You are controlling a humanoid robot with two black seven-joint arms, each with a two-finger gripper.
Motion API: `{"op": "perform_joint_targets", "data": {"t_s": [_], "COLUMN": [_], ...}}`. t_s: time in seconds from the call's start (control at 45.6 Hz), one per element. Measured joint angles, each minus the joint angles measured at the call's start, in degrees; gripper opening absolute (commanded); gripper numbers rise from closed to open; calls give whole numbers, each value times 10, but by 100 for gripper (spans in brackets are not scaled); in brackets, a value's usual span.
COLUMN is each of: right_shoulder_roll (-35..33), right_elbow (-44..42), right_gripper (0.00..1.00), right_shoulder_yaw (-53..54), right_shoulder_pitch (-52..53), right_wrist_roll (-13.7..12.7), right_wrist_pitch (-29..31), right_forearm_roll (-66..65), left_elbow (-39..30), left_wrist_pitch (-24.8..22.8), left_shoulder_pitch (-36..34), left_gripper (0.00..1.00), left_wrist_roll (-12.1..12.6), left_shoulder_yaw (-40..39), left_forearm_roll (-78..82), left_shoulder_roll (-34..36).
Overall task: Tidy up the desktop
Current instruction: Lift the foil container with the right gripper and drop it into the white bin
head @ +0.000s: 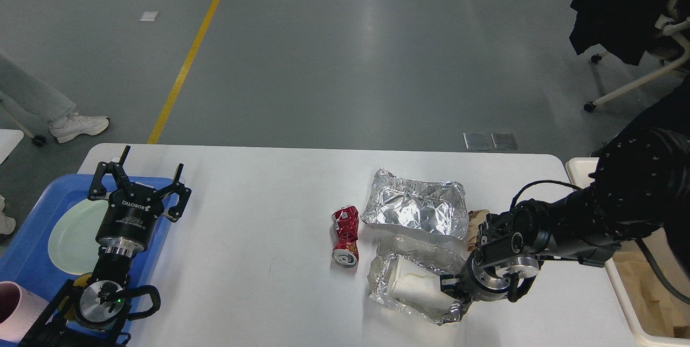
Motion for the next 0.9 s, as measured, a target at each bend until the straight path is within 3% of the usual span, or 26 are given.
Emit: {"op": "perform_joint_targets", "data": {"t_s": [0.241,0.46,0.767,0.899], "right_shoulder_roll": [-4,-43,-104,-124], "right_elbow": [2,44,195,230], "right_gripper": [0,0,0,0], "right_shoulder_yaw": [0,-1,-29,-68], "right_shoulder_pitch": [3,60,271,386], "right_wrist_roll": [0,0,0,1], "right_wrist_pitch": [3,51,104,180], "right_forearm_roll": [1,1,10,44], "left_elbow": [0,0,0,0], "left_wrist_pitch": [0,0,0,0], "left_shoulder_pitch": [0,0,0,0], "left_gripper": [96,96,96,96], "left_wrist_roll": [0,0,0,0], "left_shoulder_yaw": [0,0,0,0], "left_forearm_roll": [0,0,0,0], "left_shoulder_roll": [-1,-1,0,0]}}
